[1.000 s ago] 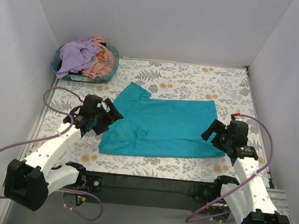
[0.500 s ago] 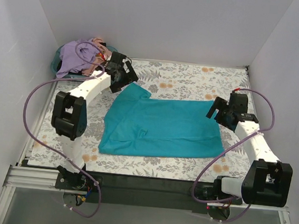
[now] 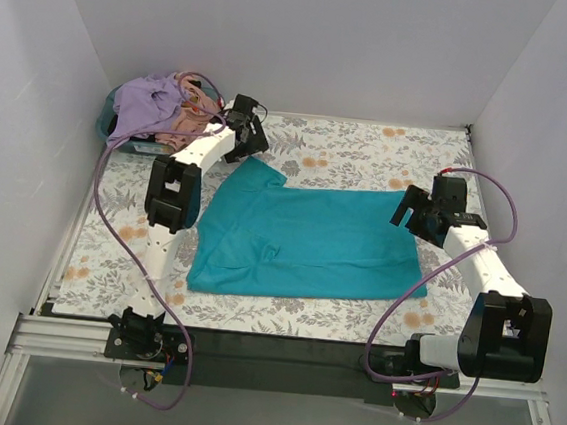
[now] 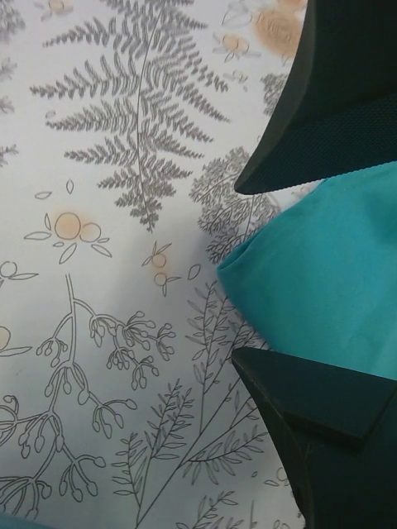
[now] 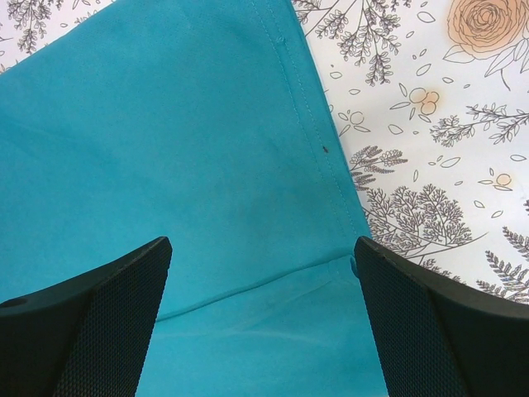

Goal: Fold and stack the t-shirts
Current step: Fold the tshirt

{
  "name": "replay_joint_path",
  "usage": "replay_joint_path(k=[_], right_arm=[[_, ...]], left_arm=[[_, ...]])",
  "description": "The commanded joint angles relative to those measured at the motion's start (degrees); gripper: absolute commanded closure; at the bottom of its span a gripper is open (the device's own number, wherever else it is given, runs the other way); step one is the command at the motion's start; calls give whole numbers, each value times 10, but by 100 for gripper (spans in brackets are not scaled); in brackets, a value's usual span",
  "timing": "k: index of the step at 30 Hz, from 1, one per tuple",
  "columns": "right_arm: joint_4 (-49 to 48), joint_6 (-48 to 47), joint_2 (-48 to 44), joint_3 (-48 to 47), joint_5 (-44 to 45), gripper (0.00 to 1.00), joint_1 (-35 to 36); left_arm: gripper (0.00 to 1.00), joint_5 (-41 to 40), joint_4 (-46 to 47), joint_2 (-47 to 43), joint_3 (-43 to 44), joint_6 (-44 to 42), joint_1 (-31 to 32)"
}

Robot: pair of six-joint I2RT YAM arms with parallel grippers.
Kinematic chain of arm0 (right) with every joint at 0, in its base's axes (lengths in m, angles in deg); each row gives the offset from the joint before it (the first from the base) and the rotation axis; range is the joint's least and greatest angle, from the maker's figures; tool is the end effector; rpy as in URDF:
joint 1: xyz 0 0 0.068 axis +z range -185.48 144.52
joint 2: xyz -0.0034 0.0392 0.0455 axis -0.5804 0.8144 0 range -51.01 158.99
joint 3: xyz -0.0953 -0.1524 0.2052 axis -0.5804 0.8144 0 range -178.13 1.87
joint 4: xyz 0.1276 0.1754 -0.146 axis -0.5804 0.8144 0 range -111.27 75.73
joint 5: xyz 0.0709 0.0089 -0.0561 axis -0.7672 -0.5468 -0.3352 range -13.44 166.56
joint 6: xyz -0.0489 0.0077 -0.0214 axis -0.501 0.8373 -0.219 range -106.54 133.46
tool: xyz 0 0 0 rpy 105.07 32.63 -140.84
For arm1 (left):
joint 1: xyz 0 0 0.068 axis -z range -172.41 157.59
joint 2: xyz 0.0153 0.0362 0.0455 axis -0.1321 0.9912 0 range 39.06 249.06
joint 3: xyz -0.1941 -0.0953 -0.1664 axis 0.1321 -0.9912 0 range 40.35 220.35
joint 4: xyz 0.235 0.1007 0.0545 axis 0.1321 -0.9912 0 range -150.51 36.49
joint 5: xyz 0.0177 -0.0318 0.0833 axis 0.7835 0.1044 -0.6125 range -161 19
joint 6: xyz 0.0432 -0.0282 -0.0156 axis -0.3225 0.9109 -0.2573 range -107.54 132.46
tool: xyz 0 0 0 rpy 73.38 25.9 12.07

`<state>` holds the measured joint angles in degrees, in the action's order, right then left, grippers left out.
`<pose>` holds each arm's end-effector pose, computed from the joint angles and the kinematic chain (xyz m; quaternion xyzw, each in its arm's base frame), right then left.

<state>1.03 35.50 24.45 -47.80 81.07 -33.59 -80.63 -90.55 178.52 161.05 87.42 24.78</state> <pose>0.2735 0.0062 0.2350 0.1771 0.9163 0.0382 0.3572 0.5111 -0.1519 0.1730 -0.4817 0.8220 -0.1555 0.2611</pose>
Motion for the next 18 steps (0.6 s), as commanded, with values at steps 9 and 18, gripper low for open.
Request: replay_joint_path(k=[9,18], right_arm=[[-22,-11,10,10,7,2,-3],[-24,-9,5,12,15,1,-3]], left_arm=[[45,-108,-27,50,62,-55,26],[50,-155,-27,36,2,-68,52]])
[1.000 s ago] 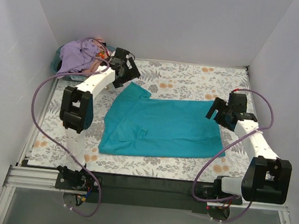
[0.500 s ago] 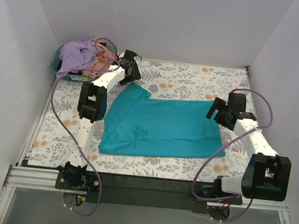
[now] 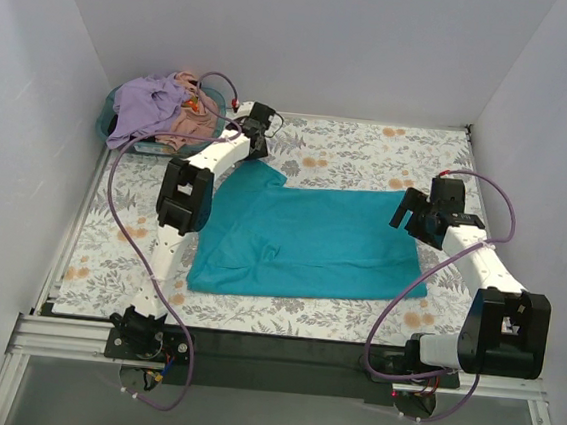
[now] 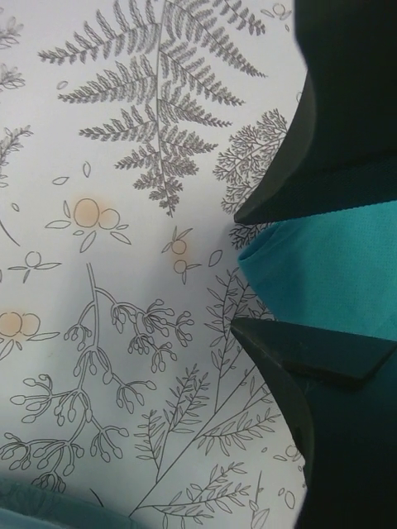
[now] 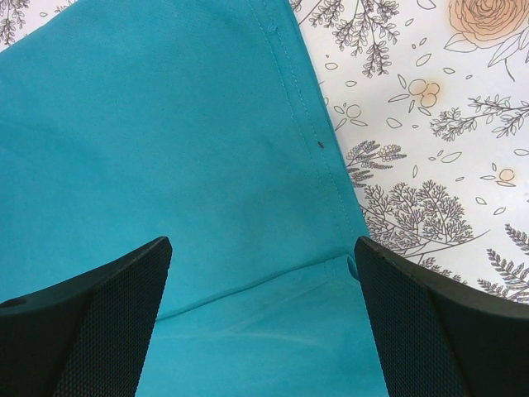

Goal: Fold and stack the t-shirts
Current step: Fold the tshirt

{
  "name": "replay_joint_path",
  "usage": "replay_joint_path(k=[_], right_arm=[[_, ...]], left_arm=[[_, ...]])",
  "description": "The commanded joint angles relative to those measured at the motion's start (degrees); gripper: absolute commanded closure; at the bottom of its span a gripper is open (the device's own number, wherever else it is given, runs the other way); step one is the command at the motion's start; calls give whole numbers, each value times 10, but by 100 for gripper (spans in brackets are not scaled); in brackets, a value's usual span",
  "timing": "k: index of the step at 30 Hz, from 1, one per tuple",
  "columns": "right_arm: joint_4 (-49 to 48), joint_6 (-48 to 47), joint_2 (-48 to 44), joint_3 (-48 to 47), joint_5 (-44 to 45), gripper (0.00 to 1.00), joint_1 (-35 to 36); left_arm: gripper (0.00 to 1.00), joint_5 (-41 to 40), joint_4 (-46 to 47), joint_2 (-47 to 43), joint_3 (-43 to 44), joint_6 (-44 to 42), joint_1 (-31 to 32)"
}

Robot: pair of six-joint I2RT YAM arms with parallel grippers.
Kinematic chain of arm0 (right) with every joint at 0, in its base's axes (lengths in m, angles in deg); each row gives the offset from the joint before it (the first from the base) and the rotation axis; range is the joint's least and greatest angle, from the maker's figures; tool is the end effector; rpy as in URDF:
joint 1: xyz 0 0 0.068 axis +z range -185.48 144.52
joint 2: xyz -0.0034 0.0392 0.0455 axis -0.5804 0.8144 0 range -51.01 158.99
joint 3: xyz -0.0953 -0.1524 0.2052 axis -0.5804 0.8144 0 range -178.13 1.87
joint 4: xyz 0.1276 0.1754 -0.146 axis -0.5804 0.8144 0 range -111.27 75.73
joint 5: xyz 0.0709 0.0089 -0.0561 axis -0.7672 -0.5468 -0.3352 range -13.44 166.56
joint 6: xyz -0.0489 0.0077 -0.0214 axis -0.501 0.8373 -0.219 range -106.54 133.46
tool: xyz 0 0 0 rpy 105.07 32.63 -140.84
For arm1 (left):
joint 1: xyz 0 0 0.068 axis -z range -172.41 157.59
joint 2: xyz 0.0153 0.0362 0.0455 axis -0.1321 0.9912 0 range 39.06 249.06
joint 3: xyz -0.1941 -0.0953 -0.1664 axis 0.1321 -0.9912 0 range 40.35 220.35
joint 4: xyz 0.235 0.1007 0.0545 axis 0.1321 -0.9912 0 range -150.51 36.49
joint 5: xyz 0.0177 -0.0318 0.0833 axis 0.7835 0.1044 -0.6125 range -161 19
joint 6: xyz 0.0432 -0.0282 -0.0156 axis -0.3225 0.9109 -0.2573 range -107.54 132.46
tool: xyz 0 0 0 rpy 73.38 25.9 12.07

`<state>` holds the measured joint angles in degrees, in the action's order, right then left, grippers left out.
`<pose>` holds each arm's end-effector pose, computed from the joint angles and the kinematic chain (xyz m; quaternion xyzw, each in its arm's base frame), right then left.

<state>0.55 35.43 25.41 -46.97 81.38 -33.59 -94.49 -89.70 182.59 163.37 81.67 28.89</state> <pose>0.2742 0.0060 0.2268 0.1778 0.9202 0.0331 0.3473 0.5095 -0.1834 0.1517 -0.4341 0.8335 -0.0620 0.3360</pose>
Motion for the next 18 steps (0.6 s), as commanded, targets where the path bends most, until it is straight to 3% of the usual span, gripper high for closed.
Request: replay_joint_path(k=[1,7,9,11,18], right_arm=[[-19,-10,-3,3,13,2,-3],[-20,-7,16,-6,27,2,-2],[-22,-5,31,-19,28,2,-3],[-22,-6,43,-31,28,1,-3],[-30,-18,121,-113,14,2,-3]], left_arm=[[54,-17,-37,-1,-17,-12,14],[71,-19,-57,11,-10,-11,22],[81,-22,-54,10,-18,-9,23],[99,-28,-59,10,-16,-1,23],[100,-39,-34,-31,-52,-6,24]])
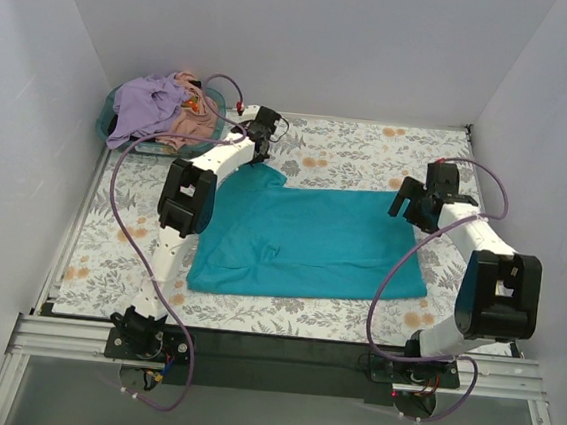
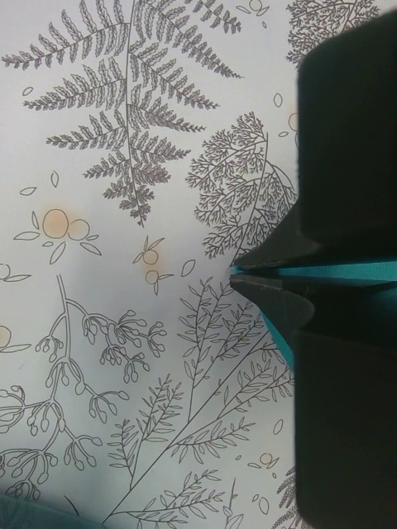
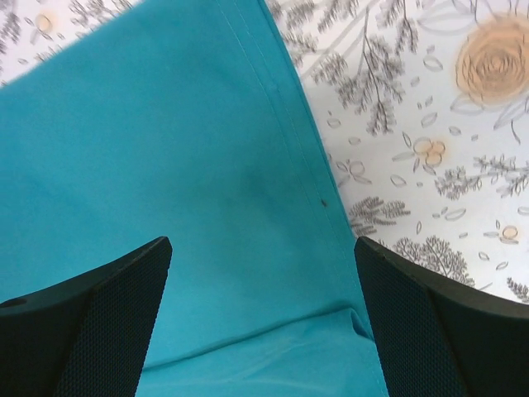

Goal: Fold and stack the t-shirts
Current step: Fold the tshirt

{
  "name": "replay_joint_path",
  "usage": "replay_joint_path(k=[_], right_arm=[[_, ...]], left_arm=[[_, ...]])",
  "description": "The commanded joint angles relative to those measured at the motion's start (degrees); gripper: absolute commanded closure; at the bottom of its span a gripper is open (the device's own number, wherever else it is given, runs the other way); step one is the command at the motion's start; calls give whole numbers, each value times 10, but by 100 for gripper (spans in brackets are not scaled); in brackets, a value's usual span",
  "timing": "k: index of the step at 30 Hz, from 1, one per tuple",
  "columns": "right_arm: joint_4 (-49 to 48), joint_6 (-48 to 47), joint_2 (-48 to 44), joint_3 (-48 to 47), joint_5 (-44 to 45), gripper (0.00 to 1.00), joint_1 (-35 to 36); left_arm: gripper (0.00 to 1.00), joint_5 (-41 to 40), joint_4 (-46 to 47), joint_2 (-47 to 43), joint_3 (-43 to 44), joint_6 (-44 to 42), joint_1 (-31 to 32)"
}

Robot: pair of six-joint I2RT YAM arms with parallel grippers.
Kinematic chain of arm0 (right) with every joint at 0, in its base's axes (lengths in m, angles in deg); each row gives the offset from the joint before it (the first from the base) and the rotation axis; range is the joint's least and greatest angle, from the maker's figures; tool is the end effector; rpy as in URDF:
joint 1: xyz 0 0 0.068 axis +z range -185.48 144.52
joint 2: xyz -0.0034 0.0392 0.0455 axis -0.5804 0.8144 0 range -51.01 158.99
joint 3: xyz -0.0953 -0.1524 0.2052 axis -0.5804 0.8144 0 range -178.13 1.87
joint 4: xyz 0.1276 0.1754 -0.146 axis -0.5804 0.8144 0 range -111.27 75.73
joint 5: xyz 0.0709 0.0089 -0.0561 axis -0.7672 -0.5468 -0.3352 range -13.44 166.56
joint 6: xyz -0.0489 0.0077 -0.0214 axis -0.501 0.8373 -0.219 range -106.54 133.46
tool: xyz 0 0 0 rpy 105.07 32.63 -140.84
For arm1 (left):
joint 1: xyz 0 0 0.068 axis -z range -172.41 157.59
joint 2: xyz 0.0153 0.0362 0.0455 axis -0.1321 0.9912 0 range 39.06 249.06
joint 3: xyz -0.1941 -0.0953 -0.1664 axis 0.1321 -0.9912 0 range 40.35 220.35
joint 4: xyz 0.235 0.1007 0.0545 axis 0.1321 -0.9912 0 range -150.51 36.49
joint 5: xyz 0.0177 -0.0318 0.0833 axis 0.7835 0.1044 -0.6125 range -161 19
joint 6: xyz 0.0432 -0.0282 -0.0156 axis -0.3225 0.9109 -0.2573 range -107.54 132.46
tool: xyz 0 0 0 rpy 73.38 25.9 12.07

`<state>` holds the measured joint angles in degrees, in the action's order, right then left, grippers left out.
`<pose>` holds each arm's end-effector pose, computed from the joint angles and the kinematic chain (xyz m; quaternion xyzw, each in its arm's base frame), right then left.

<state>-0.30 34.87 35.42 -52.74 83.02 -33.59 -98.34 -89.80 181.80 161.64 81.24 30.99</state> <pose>0.3095 0.0061 0.2117 0.1782 0.9295 0.0120 0.3227 0.4988 -0.1980 0.1504 -0.4206 0.8359 -0.0371 0.3508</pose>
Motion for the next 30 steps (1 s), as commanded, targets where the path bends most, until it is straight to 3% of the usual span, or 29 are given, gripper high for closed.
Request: replay_joint_path(k=[1,7,12,16,19,24,28,30], right_arm=[[-24,-14,31,-80,-7,2,-3],[-24,-36,135,-170,-29,2,-2],[-24,-51,219,-254,-12,8,-1],[-24,-69,276,-306,8,20,-1],[-16,-78,307,-329,14,35,-1],[-13,-79,328,-326,39,48,0],[-12,-76,331,-315,30,70,0],[-12,-73,325,-303,28,75,-1]], left_arm=[[100,-1,-26,-30,-41,-3,3],[100,4,7,-76,-83,-5,4],[100,2,7,-84,-83,-4,4],[100,2,7,-86,-85,-4,4],[100,8,8,-85,-86,-5,4],[100,2,11,-93,-107,0,4],[100,5,12,-98,-111,4,4],[100,6,11,-102,-110,4,4]])
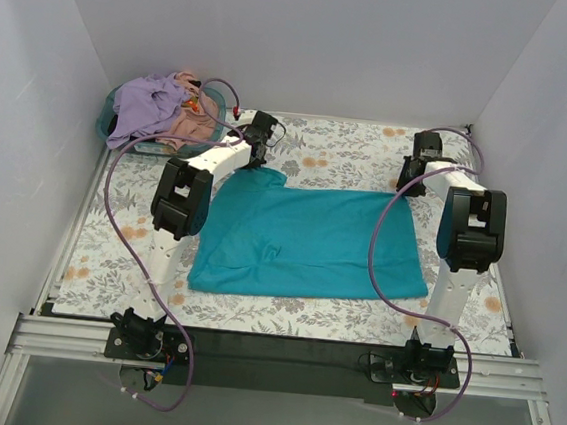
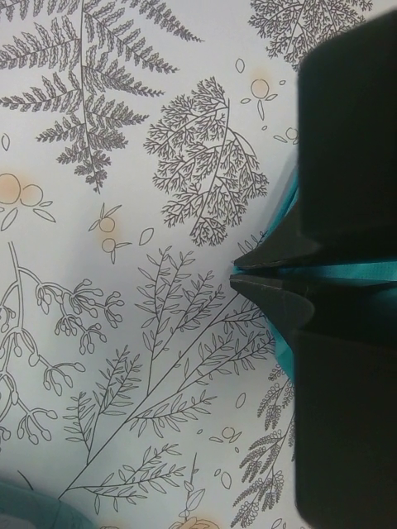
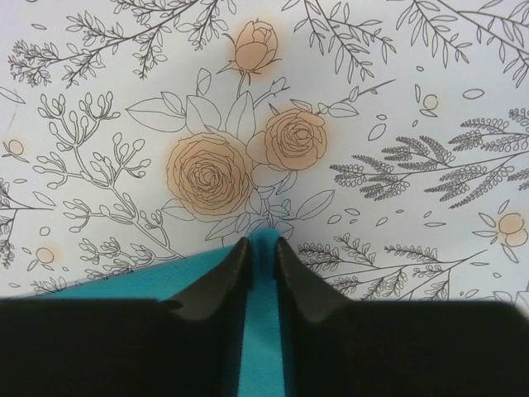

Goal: Fold and stack the t-shirts
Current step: Fold the tshirt

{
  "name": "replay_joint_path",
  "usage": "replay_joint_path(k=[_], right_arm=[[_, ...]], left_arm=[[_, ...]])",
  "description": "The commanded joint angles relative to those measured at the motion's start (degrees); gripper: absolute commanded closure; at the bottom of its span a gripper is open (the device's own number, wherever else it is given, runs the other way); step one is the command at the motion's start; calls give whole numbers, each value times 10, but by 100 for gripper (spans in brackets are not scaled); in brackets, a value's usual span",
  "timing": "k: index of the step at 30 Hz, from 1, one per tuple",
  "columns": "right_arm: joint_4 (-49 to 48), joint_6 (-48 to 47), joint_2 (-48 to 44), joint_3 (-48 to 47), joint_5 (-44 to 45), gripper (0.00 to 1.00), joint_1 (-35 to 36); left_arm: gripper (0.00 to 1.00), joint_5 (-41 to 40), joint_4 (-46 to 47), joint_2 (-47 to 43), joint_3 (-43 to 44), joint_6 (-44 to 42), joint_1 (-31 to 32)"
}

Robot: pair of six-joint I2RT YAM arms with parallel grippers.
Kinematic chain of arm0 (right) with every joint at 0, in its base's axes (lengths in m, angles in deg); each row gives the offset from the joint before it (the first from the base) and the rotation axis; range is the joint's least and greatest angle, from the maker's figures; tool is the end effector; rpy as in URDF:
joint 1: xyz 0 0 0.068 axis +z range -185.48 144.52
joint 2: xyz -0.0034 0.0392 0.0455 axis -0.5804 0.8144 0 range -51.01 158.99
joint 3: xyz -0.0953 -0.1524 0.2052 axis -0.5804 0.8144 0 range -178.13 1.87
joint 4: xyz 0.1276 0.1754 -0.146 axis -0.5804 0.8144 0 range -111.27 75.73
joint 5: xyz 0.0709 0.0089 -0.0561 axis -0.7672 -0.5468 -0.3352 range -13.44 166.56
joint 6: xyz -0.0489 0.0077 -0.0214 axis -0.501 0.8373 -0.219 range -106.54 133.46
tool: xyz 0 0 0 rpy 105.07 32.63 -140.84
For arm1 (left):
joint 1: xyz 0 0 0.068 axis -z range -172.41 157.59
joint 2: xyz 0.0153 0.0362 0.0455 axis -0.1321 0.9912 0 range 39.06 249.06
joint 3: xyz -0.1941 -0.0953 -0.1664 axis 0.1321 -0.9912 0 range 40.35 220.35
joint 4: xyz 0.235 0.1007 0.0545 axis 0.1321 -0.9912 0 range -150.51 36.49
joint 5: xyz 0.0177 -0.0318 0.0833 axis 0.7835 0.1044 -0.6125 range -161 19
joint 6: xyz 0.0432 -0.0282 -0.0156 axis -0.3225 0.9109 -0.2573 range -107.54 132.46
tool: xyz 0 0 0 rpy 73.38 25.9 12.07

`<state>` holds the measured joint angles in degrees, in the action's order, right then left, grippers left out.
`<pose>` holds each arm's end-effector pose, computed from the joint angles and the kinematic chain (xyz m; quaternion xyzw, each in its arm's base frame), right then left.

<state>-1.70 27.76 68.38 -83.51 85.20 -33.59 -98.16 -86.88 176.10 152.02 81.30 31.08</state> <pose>0.4510 0.0094 0.1684 0.1258 0.9391 -0.0269 0.3186 0.4789 -0.1904 0.1524 -0.4192 0.8394 -0.0324 0.3445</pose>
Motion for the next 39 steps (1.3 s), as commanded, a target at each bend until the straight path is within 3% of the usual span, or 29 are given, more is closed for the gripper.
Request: replay_joint_path(k=[1,5,13,24,39], right_arm=[[2,-2,-8,7,8,82,-1],[2,-9,-15,1,13,99,-1],[-7,-15,-86,45,2,99,4],[-36,-7,-211,184,-11,99,7],[-35,2,-367,323,15,99,7]], left_arm=[[100,5,-18,-47,-14,4,3],[100,13,-18,-62,-16,9,3],[100,26,-7,-145,-90,46,6],[100,87,79,-360,-367,92,25],[100,97,84,-636,-627,185,75]])
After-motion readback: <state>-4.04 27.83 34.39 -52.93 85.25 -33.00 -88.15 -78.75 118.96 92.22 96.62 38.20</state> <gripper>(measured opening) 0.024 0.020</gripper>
